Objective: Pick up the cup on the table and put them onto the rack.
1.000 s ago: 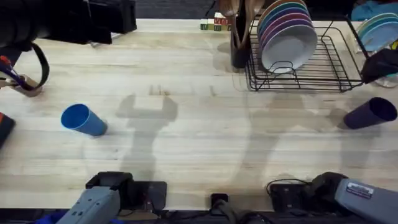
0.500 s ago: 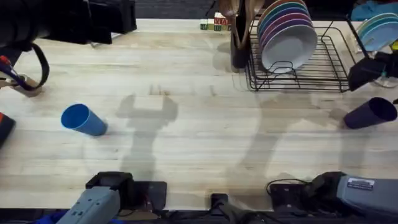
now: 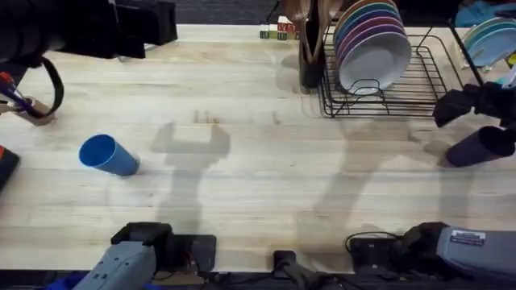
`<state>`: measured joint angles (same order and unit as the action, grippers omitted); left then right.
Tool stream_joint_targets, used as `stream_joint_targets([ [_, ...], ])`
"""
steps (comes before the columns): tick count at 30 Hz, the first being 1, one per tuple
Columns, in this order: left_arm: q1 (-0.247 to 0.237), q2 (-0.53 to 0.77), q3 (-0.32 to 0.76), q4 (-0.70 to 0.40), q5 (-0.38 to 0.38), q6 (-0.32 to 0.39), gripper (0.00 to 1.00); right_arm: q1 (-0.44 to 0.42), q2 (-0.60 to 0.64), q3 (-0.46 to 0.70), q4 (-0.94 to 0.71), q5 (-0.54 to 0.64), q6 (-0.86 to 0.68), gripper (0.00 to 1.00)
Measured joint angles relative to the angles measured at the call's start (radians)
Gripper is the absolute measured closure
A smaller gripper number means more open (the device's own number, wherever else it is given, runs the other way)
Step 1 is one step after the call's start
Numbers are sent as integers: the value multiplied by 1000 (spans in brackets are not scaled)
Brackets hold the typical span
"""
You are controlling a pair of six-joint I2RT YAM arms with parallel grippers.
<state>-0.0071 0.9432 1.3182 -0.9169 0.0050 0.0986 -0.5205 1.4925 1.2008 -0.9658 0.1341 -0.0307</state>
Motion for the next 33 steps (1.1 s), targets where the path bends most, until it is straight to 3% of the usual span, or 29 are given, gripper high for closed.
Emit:
stream_joint_targets([
  [13,0,0,0,0,0,0,7,0,0,-106,124,0,-1,32],
  [17,0,0,0,0,0,0,7,0,0,-116,130,0,-3,178],
  [23,0,0,0,0,0,0,7,0,0,-117,132,0,-5,521],
  [25,0,0,0,0,0,0,7,0,0,-117,132,0,-7,683],
  [27,0,0,0,0,0,0,7,0,0,-117,132,2,-6,919],
  [33,0,0,0,0,0,0,7,-4,-3,-117,134,34,-7,969],
])
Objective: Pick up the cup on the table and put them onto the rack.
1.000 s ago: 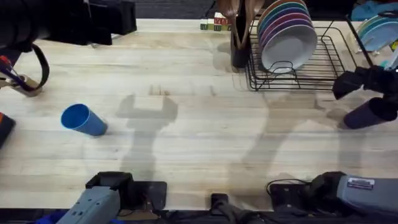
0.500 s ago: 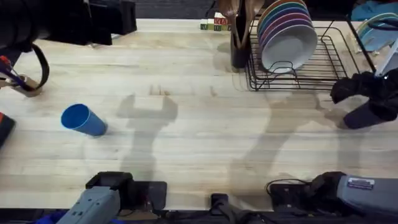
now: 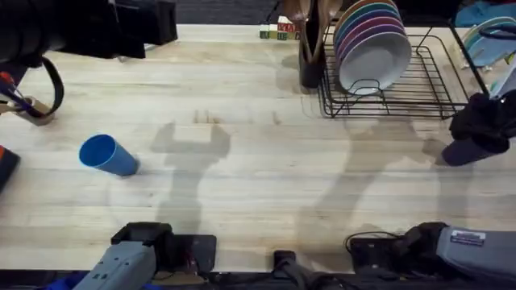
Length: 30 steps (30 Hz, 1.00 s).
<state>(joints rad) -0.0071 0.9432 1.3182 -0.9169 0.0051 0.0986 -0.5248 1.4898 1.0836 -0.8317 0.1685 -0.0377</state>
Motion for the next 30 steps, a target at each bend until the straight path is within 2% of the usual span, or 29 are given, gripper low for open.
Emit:
stream_joint_targets([
  [10,0,0,0,0,0,0,8,1,-23,12,-116,44,0,970],
  [24,0,0,0,-15,0,0,7,7,-148,218,-327,53,0,970],
  [29,0,0,0,-14,0,0,7,64,-188,274,-325,55,-8,970],
  [30,0,0,0,-15,0,0,7,133,-213,297,-299,56,-23,970],
])
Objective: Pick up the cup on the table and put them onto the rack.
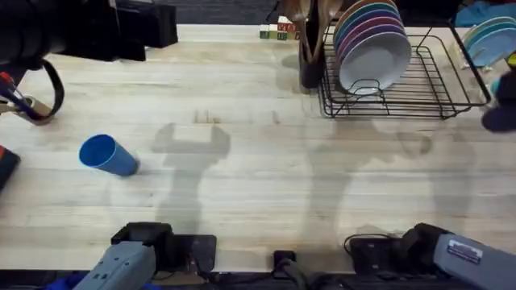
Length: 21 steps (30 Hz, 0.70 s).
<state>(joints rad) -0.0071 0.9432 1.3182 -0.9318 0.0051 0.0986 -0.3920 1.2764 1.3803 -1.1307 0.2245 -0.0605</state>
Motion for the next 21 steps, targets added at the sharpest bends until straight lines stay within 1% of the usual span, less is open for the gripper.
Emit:
stream_joint_targets([
  [5,0,0,0,0,0,0,7,156,-14,9,80,0,-10,970],
  [6,0,0,0,0,0,0,7,267,-13,9,135,0,-18,970],
  [9,0,0,0,0,0,0,7,362,-13,9,188,0,-36,970],
  [13,0,0,0,0,0,0,7,465,-13,9,237,0,-52,970],
  [14,0,0,0,0,0,0,7,527,-13,9,251,0,-56,969],
  [18,0,0,0,0,0,0,7,570,3,10,255,-1,-58,969],
  [21,0,0,0,0,0,0,7,596,32,10,255,-22,-60,968],
])
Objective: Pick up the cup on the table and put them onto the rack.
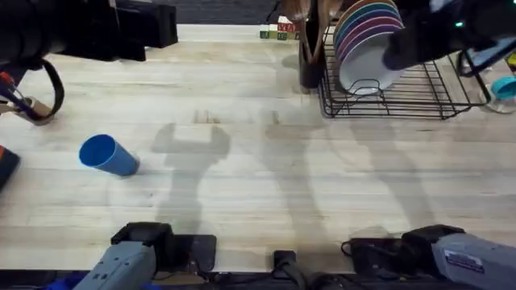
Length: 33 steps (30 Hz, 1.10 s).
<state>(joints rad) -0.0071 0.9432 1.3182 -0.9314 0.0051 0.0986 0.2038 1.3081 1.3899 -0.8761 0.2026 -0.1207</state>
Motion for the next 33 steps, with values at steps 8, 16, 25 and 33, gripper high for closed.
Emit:
stream_joint_targets([
  [8,0,0,0,0,0,0,7,31,92,0,0,-97,1,969],
  [16,0,0,0,0,0,0,7,74,170,0,0,-141,1,968],
  [25,0,0,0,0,0,0,7,101,259,0,0,-149,1,969],
  [33,0,0,0,0,0,0,7,101,336,0,8,-148,1,969],
])
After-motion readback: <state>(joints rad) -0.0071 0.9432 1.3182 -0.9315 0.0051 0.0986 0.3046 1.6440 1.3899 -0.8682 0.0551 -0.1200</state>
